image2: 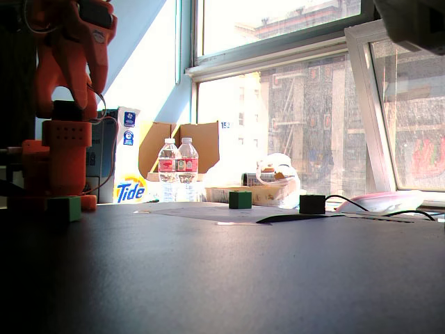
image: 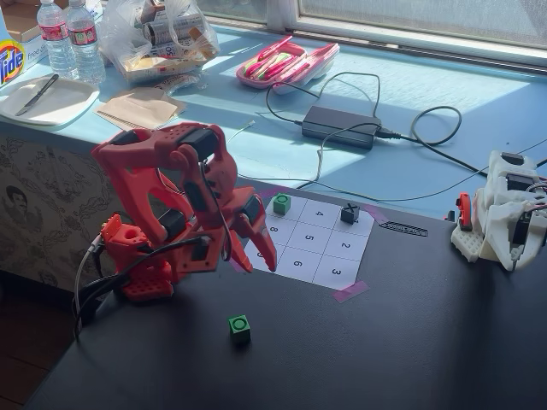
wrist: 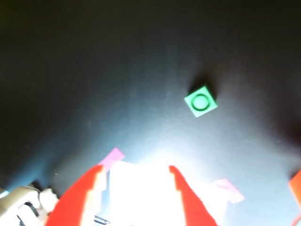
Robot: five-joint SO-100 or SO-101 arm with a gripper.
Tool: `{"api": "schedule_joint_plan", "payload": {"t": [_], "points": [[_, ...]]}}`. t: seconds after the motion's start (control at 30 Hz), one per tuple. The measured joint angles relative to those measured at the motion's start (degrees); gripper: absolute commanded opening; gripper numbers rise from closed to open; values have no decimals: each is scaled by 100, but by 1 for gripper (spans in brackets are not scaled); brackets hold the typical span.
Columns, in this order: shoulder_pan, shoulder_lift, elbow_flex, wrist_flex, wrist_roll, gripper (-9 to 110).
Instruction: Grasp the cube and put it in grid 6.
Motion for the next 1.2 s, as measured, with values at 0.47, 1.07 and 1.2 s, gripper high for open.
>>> {"api": "schedule_joint_plan", "payload": {"t": [0.47, 1.07, 1.2], "points": [[1257, 510, 1362, 606, -2039, 49], [1468, -809, 2874, -1688, -3111, 48], [1468, -1248, 2610, -1819, -3287, 47]]}}
